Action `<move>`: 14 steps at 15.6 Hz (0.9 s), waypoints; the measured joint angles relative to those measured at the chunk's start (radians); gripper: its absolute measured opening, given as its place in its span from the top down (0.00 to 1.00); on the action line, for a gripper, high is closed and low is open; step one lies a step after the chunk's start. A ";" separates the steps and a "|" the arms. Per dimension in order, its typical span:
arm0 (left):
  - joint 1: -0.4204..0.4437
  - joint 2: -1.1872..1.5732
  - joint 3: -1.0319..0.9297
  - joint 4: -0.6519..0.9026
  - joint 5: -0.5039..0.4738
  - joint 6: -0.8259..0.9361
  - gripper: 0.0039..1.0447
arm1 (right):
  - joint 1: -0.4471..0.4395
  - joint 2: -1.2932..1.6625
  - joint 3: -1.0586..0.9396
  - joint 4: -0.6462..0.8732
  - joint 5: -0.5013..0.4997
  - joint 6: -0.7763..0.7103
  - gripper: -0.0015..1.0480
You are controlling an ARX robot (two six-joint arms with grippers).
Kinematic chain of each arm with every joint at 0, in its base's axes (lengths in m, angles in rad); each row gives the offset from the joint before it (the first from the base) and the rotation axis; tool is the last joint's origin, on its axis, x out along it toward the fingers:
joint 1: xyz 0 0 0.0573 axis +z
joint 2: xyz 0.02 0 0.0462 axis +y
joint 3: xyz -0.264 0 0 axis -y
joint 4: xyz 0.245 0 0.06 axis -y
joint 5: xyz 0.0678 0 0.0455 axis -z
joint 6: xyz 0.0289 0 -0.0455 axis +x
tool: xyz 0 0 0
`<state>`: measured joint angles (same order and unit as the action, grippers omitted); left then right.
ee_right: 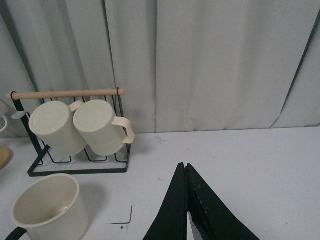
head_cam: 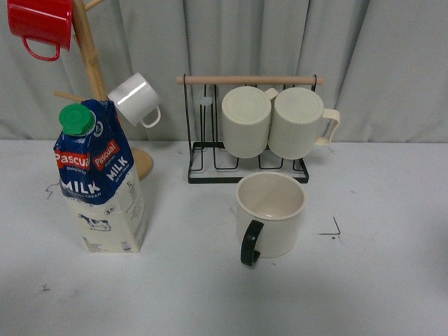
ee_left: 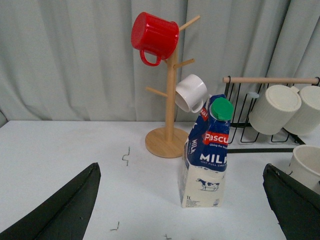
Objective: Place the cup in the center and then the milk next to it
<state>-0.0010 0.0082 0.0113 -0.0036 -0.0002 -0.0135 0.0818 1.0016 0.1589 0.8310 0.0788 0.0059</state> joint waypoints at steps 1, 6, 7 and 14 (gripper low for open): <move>0.000 0.000 0.000 0.000 0.000 0.000 0.06 | -0.034 -0.051 -0.024 -0.023 -0.045 0.000 0.98; 0.000 0.000 0.000 0.000 0.000 0.000 0.06 | -0.082 -0.215 -0.122 -0.066 -0.078 0.000 0.98; 0.000 0.000 0.000 0.000 0.000 0.000 0.06 | -0.082 -0.236 -0.137 -0.105 -0.078 0.000 0.98; 0.000 0.000 0.000 0.000 0.000 0.000 0.06 | -0.082 -0.530 -0.147 -0.363 -0.077 -0.001 0.98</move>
<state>-0.0010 0.0082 0.0113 -0.0036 -0.0002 -0.0135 -0.0002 0.4713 0.0116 0.4679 0.0013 0.0051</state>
